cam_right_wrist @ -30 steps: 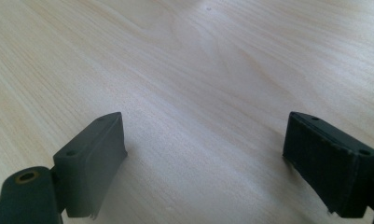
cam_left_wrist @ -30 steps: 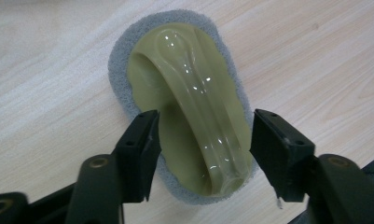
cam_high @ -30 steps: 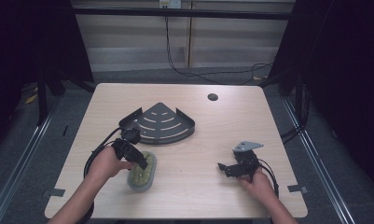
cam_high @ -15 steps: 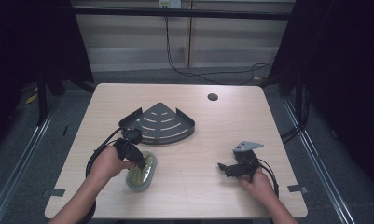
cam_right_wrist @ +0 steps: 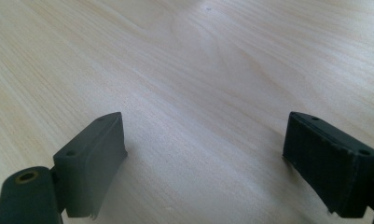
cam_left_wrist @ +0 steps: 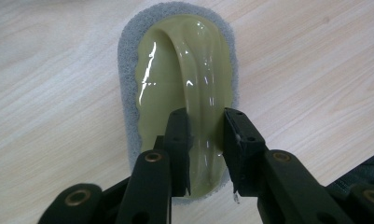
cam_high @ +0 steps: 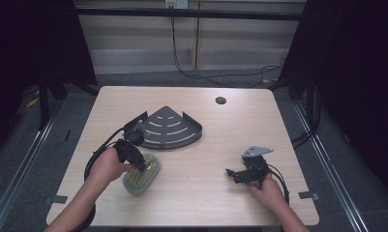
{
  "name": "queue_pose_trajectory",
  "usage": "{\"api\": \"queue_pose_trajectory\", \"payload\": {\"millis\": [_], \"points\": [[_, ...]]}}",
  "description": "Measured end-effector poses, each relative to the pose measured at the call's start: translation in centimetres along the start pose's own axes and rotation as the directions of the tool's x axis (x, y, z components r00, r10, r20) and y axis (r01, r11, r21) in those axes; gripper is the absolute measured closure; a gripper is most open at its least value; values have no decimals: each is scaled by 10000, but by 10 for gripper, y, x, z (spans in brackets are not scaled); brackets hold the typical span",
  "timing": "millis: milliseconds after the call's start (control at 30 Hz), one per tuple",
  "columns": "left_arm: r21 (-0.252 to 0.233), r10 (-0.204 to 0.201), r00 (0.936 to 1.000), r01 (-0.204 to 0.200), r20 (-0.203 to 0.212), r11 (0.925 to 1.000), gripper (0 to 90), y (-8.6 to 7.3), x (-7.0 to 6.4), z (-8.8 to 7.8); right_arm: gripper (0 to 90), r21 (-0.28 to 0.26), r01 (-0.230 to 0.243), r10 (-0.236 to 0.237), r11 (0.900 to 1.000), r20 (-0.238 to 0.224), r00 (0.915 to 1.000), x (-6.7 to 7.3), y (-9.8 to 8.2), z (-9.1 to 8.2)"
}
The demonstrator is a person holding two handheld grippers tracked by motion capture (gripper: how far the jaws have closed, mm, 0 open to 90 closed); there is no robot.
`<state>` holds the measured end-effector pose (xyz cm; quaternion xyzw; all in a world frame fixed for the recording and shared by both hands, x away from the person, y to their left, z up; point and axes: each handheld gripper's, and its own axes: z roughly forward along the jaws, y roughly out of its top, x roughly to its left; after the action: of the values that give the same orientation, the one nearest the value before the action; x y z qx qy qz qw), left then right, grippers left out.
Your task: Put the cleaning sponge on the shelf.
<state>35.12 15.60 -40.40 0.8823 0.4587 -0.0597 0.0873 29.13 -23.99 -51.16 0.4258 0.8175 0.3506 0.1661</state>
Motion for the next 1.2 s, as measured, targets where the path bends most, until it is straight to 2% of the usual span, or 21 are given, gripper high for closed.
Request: {"api": "queue_pose_trajectory", "payload": {"millis": [633, 1200], "points": [[-326, 62, 9999, -57, 142, 9995, 722, 4, 13, -32, 123, -9, 22, -22, 10000, -1, 10000, 0, 0, 0], [-625, 222, 9995, -209, 204, 9978, 722, 22, 14, -58, 123, -39, 27, -27, 10000, 12, 10000, 0, 0, 0]]}}
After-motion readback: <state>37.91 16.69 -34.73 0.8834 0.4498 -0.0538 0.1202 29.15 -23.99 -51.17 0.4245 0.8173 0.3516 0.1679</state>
